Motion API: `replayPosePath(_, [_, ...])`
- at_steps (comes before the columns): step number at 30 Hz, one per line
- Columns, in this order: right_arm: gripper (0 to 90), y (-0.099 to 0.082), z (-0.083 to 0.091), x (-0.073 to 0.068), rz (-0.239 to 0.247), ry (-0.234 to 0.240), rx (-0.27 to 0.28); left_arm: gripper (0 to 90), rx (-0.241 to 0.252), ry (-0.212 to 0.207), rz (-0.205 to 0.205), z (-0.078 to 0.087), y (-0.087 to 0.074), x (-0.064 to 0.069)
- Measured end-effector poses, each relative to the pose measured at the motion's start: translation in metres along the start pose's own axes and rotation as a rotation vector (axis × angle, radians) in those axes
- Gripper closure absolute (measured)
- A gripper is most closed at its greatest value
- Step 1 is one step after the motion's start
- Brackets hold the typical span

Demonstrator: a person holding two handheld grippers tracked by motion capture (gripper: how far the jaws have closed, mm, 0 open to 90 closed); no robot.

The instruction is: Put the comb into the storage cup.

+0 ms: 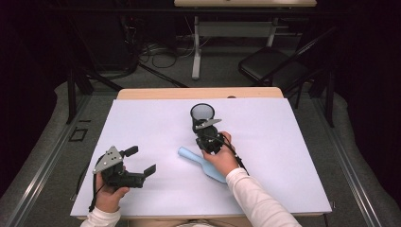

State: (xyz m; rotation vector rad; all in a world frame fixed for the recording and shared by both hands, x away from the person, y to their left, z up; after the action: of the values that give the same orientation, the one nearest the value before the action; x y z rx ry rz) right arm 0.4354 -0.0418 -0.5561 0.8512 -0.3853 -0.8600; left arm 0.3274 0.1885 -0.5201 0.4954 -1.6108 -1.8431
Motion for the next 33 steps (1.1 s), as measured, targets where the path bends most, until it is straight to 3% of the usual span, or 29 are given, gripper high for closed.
replayPosePath(11, [90.0,0.0,-0.017,-0.004,-0.001,0.006,-0.064,0.2,-0.005,-0.005,0.001,0.0,-0.001,-0.001])
replayPosePath(33, [90.0,-0.003,-0.045,-0.024,0.03,0.027,-0.168,0.3,-0.003,-0.003,0.004,0.0,-0.001,-0.002])
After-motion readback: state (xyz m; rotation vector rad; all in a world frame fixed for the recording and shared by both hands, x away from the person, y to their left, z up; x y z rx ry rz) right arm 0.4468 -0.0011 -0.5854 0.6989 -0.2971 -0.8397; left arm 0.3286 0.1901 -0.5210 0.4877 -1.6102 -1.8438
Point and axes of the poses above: each handheld gripper's, and its own axes: z roughly backward along the jaws, y roughly out of its top, x roughly to its right, the point moved 6 cm from there along -z, roughly forward along the jaws, and after that the axes turned 7 degrees about x, right-handed, at the moved point
